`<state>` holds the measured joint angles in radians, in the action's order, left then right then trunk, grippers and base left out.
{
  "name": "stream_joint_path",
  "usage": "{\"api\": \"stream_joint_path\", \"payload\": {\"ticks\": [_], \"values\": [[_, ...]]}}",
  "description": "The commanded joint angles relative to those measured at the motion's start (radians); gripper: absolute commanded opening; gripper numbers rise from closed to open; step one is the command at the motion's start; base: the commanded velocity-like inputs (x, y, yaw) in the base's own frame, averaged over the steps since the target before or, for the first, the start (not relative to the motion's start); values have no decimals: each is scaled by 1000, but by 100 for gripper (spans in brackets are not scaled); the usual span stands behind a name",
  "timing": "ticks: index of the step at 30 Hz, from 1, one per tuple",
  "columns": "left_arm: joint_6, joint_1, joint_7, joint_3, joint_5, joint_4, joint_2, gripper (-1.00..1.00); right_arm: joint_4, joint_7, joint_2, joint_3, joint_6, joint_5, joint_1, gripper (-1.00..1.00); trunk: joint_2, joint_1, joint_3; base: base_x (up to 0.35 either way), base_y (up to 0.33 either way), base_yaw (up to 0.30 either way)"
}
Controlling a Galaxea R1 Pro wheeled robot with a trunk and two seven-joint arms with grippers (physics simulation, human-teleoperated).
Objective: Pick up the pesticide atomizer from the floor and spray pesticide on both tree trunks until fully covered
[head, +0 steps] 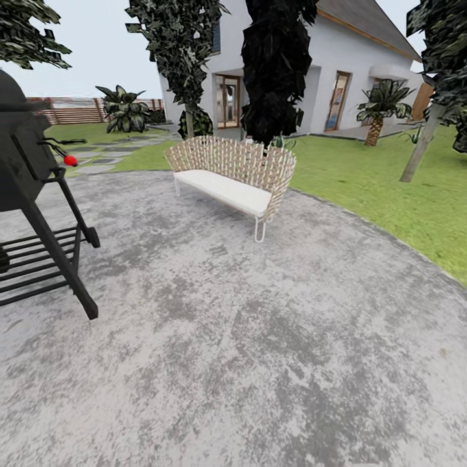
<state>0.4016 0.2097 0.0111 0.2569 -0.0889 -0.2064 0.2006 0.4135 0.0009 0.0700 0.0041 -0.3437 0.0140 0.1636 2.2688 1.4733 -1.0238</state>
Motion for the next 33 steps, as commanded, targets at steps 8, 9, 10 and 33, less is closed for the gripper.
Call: {"api": "stream_joint_path", "payload": {"ticks": [8,9,10,33], "values": [[3,0,1,-4,-13,1,0,100,-1,-1,2,-3,-5,1,1,100,0,0,-1,240,-198,3],[3,0,1,-4,-13,1,0,100,-1,-2,2,-2,-5,1,1,100,0,0,-1,240,-198,0],[3,0,1,-4,-14,1,0,100,-2,-3,2,-2,-5,2,1,100,0,0,-1,240,-198,0],[2,0,0,-1,-17,1,2,100,-1,-4,4,0,-5,3,1,100,0,0,1,240,-198,18]]}}
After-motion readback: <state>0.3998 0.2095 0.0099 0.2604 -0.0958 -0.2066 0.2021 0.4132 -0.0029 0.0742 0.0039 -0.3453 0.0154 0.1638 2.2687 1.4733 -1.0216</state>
